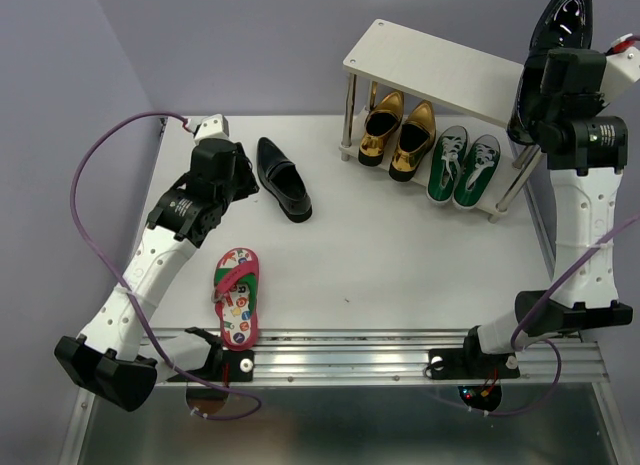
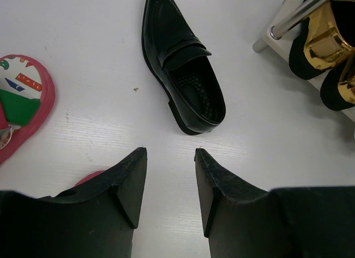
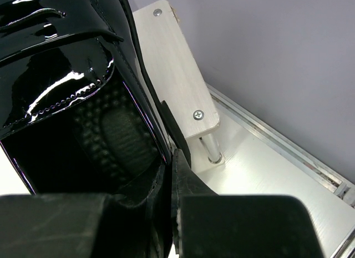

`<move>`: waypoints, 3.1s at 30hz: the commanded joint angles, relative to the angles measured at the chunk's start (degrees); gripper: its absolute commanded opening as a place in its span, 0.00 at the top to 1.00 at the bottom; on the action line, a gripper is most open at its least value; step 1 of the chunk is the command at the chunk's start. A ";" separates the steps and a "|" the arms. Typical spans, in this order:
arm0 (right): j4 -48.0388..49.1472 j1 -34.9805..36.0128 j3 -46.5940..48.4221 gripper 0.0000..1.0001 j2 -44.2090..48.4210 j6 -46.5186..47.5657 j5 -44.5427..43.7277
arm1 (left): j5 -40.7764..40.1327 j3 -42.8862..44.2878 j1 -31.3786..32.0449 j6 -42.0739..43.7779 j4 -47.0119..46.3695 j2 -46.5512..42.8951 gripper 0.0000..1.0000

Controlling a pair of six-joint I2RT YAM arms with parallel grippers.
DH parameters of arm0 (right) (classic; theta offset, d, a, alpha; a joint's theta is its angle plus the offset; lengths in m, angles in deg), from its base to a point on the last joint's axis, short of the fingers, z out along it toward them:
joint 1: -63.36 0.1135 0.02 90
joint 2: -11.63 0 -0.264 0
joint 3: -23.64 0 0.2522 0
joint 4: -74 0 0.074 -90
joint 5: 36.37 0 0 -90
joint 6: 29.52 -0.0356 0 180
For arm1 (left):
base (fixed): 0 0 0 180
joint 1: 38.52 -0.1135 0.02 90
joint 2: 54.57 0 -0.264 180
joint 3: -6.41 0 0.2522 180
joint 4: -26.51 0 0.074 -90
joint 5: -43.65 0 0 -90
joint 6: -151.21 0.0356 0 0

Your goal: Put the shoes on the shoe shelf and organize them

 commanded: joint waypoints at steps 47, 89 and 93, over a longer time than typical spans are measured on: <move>8.94 -7.93 8.84 0.03 -0.55 4.78 12.57 | 0.15 0.03 -1.11 0.93 -2.24 0.29 0.50; 9.98 33.64 -1.60 0.02 -8.12 18.68 49.77 | 12.45 -6.92 -2.43 -13.13 -16.56 22.16 0.18; 12.81 34.17 -11.17 0.02 -4.69 16.40 50.21 | 11.40 -6.65 -2.43 -15.32 -18.93 25.60 0.19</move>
